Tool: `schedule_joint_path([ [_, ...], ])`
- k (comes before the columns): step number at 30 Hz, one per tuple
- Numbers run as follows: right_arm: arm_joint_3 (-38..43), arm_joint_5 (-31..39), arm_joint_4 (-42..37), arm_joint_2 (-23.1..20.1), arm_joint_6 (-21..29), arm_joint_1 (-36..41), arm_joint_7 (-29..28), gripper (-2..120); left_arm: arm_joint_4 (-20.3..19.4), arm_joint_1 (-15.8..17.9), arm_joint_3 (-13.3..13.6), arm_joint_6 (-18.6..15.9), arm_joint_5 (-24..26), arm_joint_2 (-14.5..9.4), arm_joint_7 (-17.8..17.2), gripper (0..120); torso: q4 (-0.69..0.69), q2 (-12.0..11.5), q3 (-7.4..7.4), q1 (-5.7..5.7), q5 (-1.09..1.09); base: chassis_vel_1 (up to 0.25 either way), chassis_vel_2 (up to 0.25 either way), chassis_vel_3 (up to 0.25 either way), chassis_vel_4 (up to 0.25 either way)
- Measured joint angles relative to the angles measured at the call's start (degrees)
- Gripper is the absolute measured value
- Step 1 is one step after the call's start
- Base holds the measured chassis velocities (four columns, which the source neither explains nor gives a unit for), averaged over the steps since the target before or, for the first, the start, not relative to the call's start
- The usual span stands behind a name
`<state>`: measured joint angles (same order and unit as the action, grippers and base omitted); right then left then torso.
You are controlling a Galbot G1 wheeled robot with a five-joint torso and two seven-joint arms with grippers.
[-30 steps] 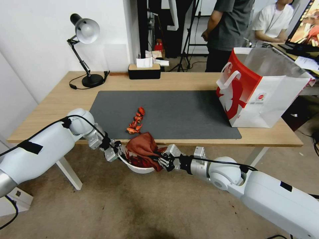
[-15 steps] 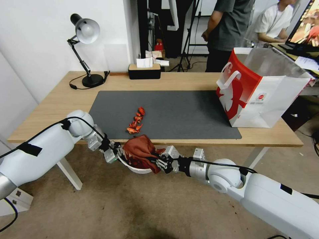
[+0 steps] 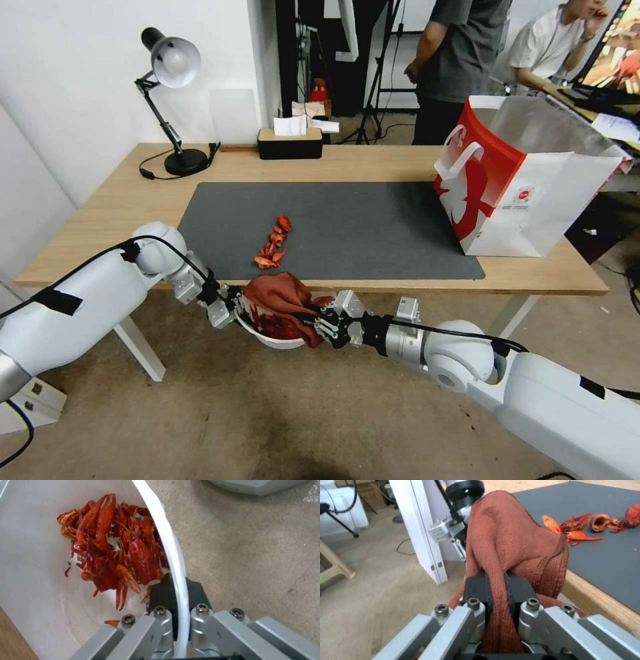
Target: Sweep shrimp from table into container with towel, then put container into takeout bag.
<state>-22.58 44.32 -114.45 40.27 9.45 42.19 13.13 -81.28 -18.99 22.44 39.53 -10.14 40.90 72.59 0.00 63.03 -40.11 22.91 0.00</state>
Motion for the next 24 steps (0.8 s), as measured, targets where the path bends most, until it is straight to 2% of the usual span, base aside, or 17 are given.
schedule_joint_path([
  [11, 2.18, 8.4, 1.6, 3.22, 0.04, -4.54, -4.1, 5, 0.05, -0.26, -0.16, 0.02, -0.06, -0.17, 0.0, 0, 0.0, 0.0, 0.0, 0.0, 0.0, 0.0, 0.0, 0.0, 0.0],
  [16, 2.36, 11.55, 7.15, 7.04, -0.35, -10.56, -7.14, 5, 0.15, -0.65, -0.53, 0.1, -0.11, -0.27, 0.0, 0, 0.0, 0.0, 0.0, 0.0, -0.01, 0.0, 0.0, 0.0, 0.0],
  [19, 1.86, 12.16, 14.56, 12.37, -0.85, -16.43, -8.5, 5, 0.36, -0.73, -0.81, 0.18, -0.12, -0.51, 0.02, 0, -0.01, 0.0, 0.0, 0.0, 0.0, 0.0, 0.0, 0.0, 0.0],
  [20, 1.86, 12.16, 14.56, 12.37, -0.85, -16.43, -8.5, 5, 0.36, -0.73, -0.81, 0.18, -0.12, -0.51, 0.02, 0, -0.01, 0.0, 0.0, 0.0, 0.0, 0.0, 0.0, 0.0, 0.0],
  [22, 1.09, 11.97, 21.07, 16.72, -1.0, -20.45, -8.78, 5, 0.71, -0.74, -1.13, 0.32, -0.13, -0.66, 0.05, 0, 0.01, 0.0, 0.0, 0.01, -0.01, 0.0, 0.0, 0.0, 0.0],
  [24, 0.67, 11.64, 23.56, 18.07, -1.0, -21.67, -8.79, 5, 0.77, -0.78, -1.31, 0.38, -0.13, -0.74, 0.07, 0, 0.03, 0.0, 0.0, 0.01, -0.01, 0.0, 0.0, 0.0, 0.0],
])
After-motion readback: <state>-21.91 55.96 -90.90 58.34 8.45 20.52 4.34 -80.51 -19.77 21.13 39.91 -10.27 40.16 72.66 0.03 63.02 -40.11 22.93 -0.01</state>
